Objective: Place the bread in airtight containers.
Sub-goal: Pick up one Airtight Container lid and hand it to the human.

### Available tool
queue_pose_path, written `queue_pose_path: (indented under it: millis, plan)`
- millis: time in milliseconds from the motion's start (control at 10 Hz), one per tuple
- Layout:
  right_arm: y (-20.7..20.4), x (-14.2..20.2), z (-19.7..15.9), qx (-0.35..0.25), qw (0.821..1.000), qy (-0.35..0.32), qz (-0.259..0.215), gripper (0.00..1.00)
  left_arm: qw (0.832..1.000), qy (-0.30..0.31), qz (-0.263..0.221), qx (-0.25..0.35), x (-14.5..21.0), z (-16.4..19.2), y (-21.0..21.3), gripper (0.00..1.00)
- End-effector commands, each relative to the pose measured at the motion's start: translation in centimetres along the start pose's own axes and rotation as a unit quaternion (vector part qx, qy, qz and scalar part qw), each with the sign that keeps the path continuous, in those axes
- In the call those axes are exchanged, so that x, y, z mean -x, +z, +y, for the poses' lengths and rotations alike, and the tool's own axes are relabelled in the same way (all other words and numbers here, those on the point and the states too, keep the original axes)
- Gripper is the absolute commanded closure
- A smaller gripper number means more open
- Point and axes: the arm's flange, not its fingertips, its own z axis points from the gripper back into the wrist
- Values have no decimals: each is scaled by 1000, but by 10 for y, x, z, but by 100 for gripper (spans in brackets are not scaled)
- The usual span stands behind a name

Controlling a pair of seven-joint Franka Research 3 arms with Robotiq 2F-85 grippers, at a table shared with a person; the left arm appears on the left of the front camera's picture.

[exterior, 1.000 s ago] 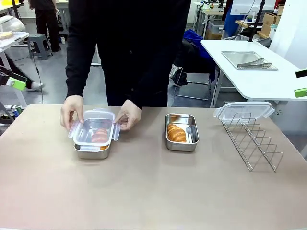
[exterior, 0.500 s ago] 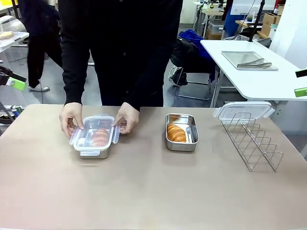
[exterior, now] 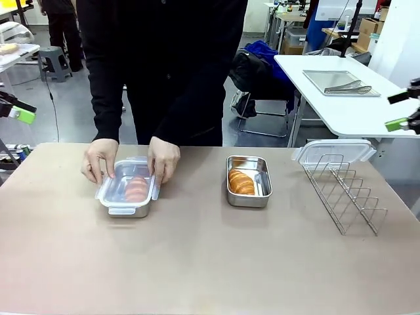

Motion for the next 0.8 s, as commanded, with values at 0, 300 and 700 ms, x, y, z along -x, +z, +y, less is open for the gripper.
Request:
queue_pose_path:
  millis: [0,300,700]
  plan:
    - [-28,-27,-31,-21,993,32,111,0,1000,-9,-3,4,-1,-1,0,0]
    - [-74,-45,-59,-96,966,78,225,0,1000,-9,-3,4,-1,-1,0,0]
    - [-120,-42,-67,-116,943,137,282,0,1000,-9,-3,4,-1,-1,0,0]
